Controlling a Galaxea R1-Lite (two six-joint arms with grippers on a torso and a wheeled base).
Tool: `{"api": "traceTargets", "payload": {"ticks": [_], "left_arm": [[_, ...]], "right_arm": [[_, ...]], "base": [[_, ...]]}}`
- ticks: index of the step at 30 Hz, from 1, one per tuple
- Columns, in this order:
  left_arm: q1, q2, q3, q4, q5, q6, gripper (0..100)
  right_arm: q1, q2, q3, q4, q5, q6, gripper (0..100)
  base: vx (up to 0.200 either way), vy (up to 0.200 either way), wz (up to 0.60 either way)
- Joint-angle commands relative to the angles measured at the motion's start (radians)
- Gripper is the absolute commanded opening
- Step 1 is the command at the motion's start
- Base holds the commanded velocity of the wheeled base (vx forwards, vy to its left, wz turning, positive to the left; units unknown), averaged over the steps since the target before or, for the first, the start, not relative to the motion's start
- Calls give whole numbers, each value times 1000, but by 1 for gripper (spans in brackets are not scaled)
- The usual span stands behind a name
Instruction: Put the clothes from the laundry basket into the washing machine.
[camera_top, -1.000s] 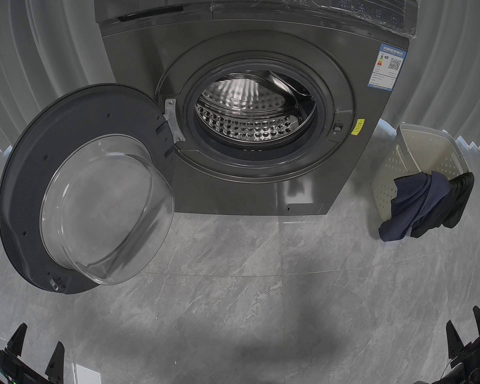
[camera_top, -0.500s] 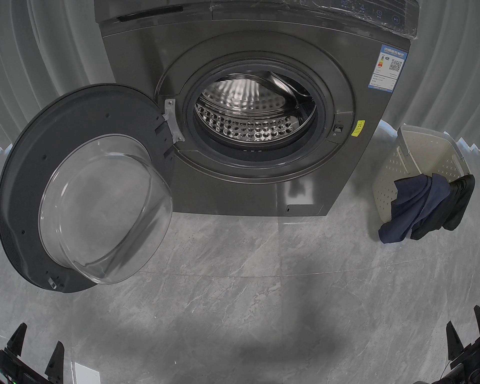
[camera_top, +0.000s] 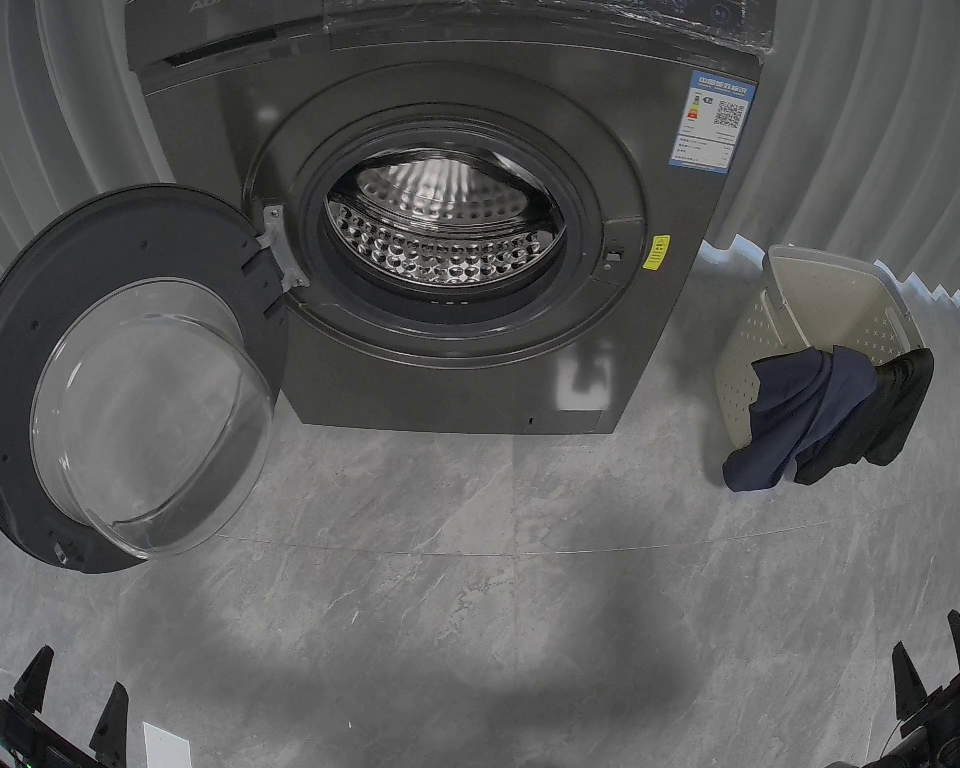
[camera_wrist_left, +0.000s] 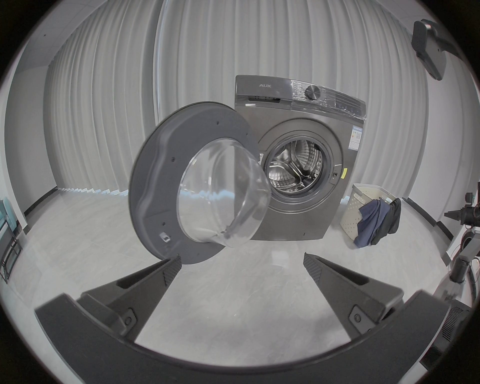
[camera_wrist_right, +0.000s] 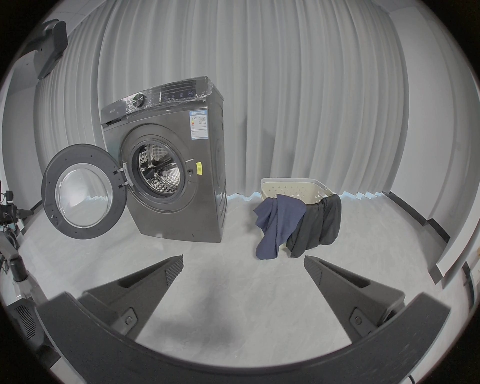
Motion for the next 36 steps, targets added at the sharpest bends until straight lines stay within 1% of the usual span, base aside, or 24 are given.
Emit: {"api": "traceTargets", "payload": {"ticks": [1, 13, 17, 20, 22, 36], "left_arm": [[0, -13, 16, 0, 1, 0, 100], [0, -15, 16, 0, 1, -2, 100], [0, -15, 16, 0, 1, -2, 100], [0, -15, 16, 0, 1, -2, 100], [0, -15, 16, 0, 1, -2, 100], [0, -15, 16, 0, 1, -3, 100]], "right_arm": [[0, -8, 16, -1, 0, 0, 100], [-3, -6, 16, -1, 2, -1, 100], [-1, -6, 16, -1, 3, -3, 100], [-1, -8, 16, -1, 3, -1, 100], [0, -8, 16, -1, 2, 3, 100], [0, -8, 16, -1, 3, -1, 100]], "base": [[0, -200, 0], [0, -200, 0], [0, 0, 0], [0, 0, -600], [0, 0, 0], [0, -200, 0]]}}
